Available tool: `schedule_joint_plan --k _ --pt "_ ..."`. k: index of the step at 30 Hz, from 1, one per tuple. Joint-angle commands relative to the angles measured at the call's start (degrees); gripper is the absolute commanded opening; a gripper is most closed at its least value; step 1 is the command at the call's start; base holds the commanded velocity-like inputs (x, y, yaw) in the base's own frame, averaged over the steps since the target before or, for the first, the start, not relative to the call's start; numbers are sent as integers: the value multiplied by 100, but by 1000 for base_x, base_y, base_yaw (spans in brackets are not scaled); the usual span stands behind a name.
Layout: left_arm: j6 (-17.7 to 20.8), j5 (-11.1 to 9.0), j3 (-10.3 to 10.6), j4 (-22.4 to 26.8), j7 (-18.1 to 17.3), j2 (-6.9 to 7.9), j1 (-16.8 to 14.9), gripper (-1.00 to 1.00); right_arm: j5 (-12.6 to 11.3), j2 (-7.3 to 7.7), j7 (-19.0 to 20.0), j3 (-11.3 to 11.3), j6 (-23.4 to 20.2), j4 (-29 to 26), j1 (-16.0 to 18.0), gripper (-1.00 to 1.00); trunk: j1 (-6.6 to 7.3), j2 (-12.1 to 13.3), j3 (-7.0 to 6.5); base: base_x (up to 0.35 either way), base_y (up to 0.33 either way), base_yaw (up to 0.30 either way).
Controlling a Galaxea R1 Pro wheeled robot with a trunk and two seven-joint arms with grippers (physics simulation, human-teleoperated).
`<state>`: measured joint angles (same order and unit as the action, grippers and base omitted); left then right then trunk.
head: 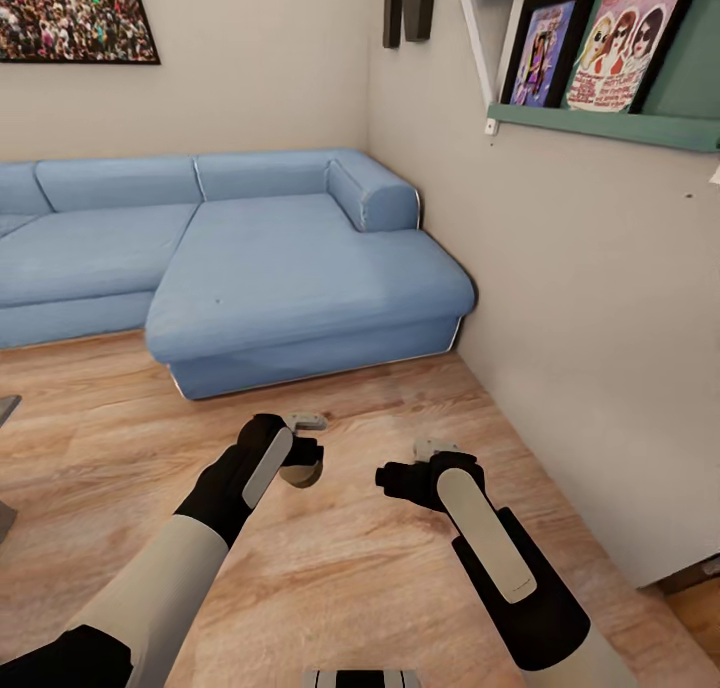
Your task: Place each of the two pumpkins and all three candles from the living room inside a cabinet in the living room (use any cabinet), then make sure every cabinet is closed, and position the cauldron so it is next to a table in the living room.
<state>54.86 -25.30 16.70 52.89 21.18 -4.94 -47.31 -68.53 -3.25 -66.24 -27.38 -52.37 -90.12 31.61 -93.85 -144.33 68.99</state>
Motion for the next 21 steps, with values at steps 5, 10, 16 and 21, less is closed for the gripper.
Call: schedule_joint_plan --k 5,10,16,21 --pt "16 -46 18 -1 63 2 0 -100 -47 5 -61 -4 -42 -5 7 100 17 5 -122 -290 0 189" --pt "16 -47 40 1 171 2 -2 -100 -47 8 -61 2 -38 -5 4 100 30 12 -248 -79 0 259" --pt "8 -46 50 -45 215 2 -6 -100 -52 9 -56 4 -37 -5 3 100 45 20 -386 -81 0 146" --pt "7 -46 59 -57 219 2 -6 -100 -53 12 -56 11 -36 -5 3 100 58 26 -497 -290 0 19"
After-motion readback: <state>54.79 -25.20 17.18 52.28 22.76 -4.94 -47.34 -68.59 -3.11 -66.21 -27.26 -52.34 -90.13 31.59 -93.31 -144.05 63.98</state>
